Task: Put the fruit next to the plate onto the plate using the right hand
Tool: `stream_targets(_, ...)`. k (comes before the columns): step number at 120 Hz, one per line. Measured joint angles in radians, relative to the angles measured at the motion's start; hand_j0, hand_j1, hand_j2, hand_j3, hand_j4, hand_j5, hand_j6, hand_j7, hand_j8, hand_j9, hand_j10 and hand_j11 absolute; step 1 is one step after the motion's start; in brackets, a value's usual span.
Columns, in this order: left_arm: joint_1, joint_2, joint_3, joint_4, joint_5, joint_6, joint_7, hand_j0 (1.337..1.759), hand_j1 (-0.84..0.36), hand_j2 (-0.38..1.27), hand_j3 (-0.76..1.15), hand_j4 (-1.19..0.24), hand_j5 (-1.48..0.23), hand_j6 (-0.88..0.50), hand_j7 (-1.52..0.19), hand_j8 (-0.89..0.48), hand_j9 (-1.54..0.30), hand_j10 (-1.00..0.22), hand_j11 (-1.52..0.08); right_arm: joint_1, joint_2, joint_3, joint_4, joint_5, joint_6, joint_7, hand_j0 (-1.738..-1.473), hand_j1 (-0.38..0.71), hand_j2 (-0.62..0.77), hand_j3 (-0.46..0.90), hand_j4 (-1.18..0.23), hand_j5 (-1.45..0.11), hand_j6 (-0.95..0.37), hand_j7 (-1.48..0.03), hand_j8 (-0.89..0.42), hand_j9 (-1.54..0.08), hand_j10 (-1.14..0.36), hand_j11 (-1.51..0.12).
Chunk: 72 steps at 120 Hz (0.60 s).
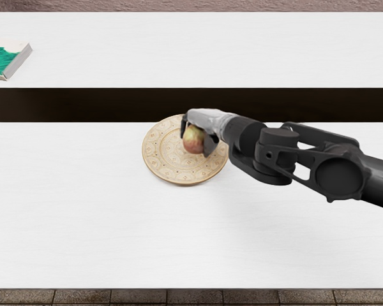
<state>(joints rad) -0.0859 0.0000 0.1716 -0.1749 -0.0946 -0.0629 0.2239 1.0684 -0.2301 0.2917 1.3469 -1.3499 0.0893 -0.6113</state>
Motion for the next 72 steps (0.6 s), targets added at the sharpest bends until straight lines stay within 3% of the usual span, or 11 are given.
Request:
stream_targets(15, 0.000, 0.000, 0.000, 0.000, 0.000, 0.000, 0.000, 1.658, 0.35, 0.00, 0.00, 0.00, 0.00, 0.00, 0.00, 0.00, 0.00, 0.00, 0.00, -0.004, 0.004, 0.001, -0.010, 0.001, 0.000, 0.000, -1.650, 0.26, 0.17, 0.00, -0.47, -0.83, -0.30, -0.80, -0.28, -0.82, -0.47, -0.81)
stream_targets(37, 0.000, 0.000, 0.000, 0.000, 0.000, 0.000, 0.000, 1.658, 0.35, 0.00, 0.00, 0.00, 0.00, 0.00, 0.00, 0.00, 0.00, 0.00, 0.00, -0.006, 0.015, 0.005, -0.022, 0.003, -0.001, 0.000, -1.655, 0.07, 0.04, 0.00, -0.34, -0.52, -0.26, -0.51, -0.26, -0.52, -0.34, -0.52)
stream_targets(72, 0.000, 0.000, 0.000, 0.000, 0.000, 0.000, 0.000, 1.658, 0.35, 0.00, 0.00, 0.00, 0.00, 0.00, 0.00, 0.00, 0.00, 0.00, 0.00, -0.002, 0.007, 0.019, -0.005, 0.071, 0.015, 0.000, -1.657, -0.22, 0.01, 0.00, -0.11, -0.16, -0.09, -0.16, -0.09, -0.16, -0.11, -0.16)
